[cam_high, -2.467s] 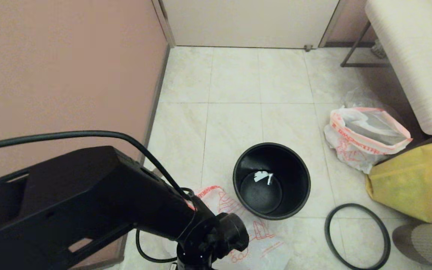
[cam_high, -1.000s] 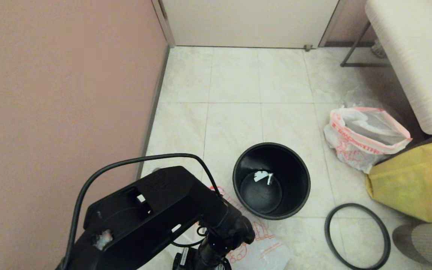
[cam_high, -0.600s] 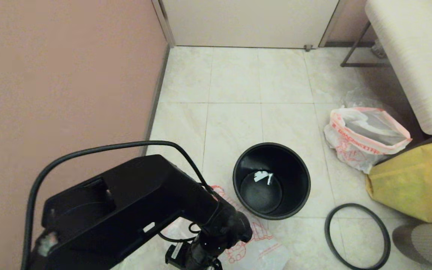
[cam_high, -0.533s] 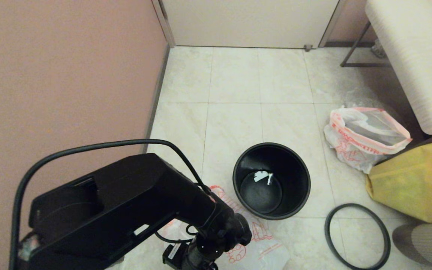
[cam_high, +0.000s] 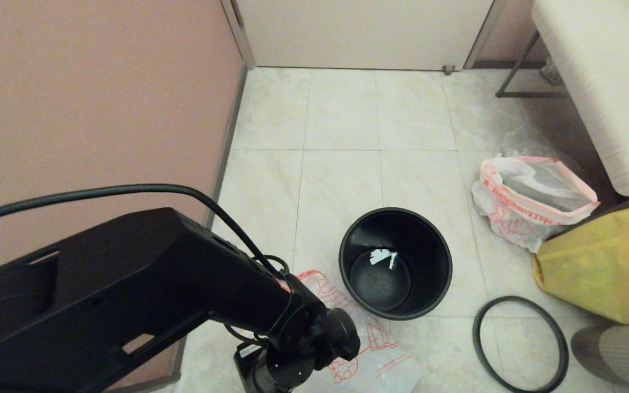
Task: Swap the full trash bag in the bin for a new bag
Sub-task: Put the new garbage bag on the trash can
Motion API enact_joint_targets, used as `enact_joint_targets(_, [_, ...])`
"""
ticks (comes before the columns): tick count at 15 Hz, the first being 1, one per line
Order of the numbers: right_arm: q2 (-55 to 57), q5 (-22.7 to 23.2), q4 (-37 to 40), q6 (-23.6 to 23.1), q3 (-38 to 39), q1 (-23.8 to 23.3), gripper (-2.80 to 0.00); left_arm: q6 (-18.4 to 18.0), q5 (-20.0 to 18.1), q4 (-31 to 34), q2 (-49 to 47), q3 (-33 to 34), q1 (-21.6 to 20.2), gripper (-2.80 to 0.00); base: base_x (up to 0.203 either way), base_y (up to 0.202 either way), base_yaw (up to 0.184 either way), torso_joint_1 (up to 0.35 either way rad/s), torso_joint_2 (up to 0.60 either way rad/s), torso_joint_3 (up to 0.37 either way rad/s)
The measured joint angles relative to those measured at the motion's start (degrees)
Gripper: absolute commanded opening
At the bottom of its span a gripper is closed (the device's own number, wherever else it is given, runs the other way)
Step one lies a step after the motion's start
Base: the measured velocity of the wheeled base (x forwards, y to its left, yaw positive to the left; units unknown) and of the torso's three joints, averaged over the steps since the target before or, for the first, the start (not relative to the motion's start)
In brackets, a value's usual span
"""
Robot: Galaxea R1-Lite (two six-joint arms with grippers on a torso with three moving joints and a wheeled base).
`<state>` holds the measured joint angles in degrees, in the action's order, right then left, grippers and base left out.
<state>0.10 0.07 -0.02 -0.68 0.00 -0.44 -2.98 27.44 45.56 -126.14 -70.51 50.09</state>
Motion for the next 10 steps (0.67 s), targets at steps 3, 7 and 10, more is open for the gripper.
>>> enact_joint_targets(3, [0.0,0.0,0.0,0.0,0.0,0.0,-2.80,-5.7,0.5,0.3,-1.8,-3.4,-1.2,0.00,0.000,0.000,0.000,0.000,0.00,0.000])
enact_joint_targets(7, [0.0,0.0,0.0,0.0,0.0,0.0,-2.80,-20.7,-10.2,0.1,0.0,-4.4,-1.2,0.00,0.000,0.000,0.000,0.000,0.00,0.000])
enact_joint_targets(10, [0.0,0.0,0.0,0.0,0.0,0.0,-2.80,-25.7,-18.2,0.1,-0.2,-6.0,-1.6,0.00,0.000,0.000,0.000,0.000,0.00,0.000])
